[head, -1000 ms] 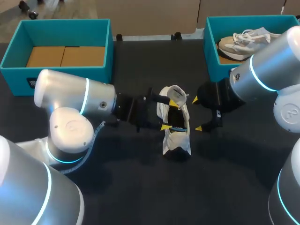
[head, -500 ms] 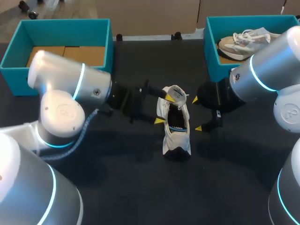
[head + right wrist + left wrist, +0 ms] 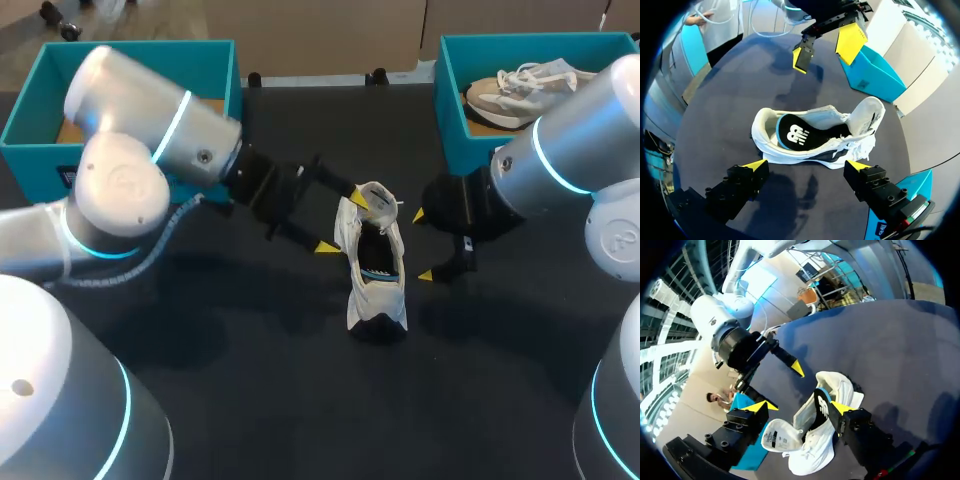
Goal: Take the shoe out of the shoebox, open the shoe tongue, remove and reinsert the insole, then place the shoe into the shoebox
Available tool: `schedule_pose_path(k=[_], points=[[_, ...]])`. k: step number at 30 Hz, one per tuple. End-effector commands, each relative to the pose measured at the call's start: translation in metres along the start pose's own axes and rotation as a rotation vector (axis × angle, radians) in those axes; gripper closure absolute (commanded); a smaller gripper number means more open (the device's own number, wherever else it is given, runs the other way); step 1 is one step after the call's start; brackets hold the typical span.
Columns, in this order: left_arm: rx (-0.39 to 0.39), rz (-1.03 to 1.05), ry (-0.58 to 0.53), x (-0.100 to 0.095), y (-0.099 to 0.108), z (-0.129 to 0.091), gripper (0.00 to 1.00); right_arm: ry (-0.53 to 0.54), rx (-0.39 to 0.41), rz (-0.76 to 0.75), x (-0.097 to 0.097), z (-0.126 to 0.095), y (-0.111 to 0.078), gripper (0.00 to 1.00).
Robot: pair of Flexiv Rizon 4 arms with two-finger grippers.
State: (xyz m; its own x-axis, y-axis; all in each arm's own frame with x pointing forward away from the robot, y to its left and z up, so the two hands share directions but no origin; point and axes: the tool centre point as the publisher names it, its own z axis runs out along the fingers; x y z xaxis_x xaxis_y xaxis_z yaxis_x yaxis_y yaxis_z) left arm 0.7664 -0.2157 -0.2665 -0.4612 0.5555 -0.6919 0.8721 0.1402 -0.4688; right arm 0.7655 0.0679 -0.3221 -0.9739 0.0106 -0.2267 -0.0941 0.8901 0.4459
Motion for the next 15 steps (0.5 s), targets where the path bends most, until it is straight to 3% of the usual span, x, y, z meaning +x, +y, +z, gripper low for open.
schedule_pose_path(k=[1,8,15], points=[[0.014,0.005,0.113,-0.005,0.002,-0.004,0.13,0.014,0.035,0.004,-0.003,-0.013,-0.002,0.0],[0.015,0.016,0.172,-0.005,0.002,-0.008,0.0,0.031,0.084,-0.006,-0.01,-0.03,-0.011,0.0],[0.003,0.019,0.208,0.002,0.002,-0.013,0.0,0.064,0.131,-0.009,-0.016,-0.051,-0.018,0.0]])
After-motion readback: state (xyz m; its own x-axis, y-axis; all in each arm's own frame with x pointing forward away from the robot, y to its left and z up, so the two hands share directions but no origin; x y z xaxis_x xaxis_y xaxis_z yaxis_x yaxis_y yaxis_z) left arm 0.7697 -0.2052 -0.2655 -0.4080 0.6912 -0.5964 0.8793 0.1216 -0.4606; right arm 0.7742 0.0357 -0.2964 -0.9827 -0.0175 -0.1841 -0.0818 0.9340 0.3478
